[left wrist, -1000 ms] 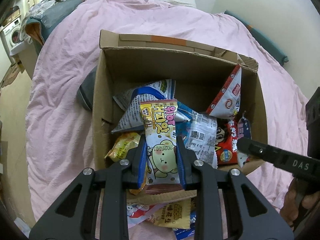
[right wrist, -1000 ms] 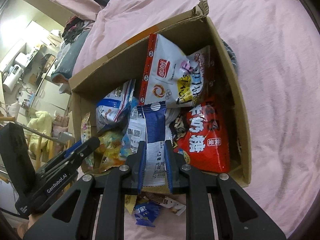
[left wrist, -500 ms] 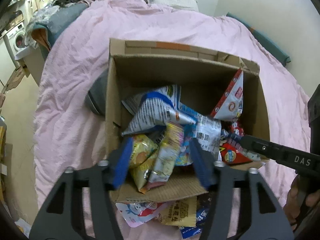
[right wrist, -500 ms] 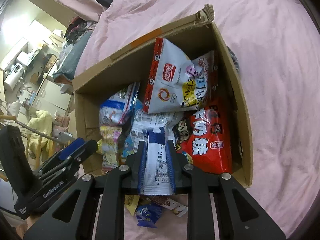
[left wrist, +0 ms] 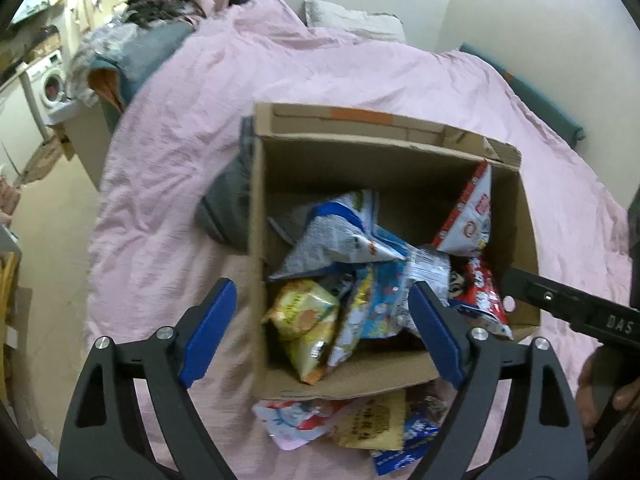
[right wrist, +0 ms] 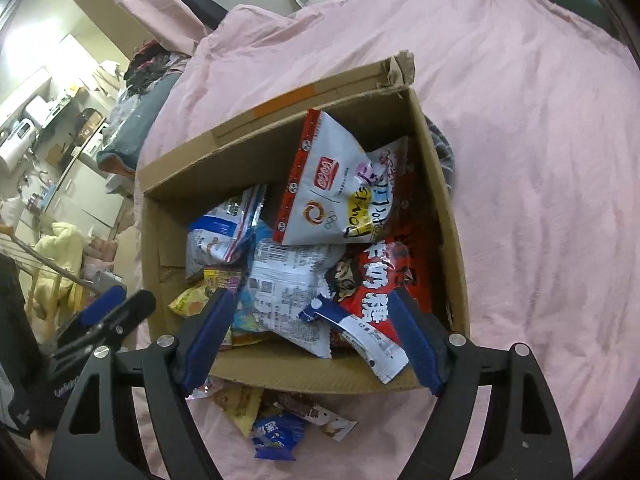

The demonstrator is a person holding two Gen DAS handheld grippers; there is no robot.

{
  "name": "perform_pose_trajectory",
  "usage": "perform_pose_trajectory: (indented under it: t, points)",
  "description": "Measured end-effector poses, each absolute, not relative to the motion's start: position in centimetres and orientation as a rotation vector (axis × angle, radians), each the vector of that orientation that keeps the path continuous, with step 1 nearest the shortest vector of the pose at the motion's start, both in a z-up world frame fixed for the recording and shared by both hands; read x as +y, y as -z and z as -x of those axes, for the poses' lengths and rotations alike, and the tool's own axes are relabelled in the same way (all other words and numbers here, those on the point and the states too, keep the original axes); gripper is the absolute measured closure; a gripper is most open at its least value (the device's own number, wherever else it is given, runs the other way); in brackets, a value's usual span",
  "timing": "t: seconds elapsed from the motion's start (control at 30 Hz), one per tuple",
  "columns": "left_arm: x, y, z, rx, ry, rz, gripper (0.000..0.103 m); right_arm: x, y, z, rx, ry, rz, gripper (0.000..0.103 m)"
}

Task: Organize snacks
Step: 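Withdraw both tools toward the snacks left on the bed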

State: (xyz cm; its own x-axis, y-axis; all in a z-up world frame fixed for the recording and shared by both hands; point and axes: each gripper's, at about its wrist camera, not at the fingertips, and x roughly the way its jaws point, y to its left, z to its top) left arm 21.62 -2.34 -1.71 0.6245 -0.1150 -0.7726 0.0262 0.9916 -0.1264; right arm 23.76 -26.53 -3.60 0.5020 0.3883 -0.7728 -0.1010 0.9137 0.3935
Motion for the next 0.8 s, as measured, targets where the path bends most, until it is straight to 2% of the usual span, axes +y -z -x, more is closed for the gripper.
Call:
perform_pose_trajectory:
  t: [0.17,0.4,0.8]
  points:
    - [-1.6,0.9,-20.6,0.870,0.043,0.102,0.018,-26.0,3.0,-21.9,0.983,-0.246,-0.220,0.021]
    - [-0.7,-1.4,-17.2,0.740,0.001,0.047,0.017,-26.6,2.0,-19.3,0.950,-0.208,-0.190,0.021]
    - [1.0,-1.5,-13.1,0.775,-0.028,0.106,0.016,-27.4,2.9,-15.4,0.990,-0.225,-0.220,0.021]
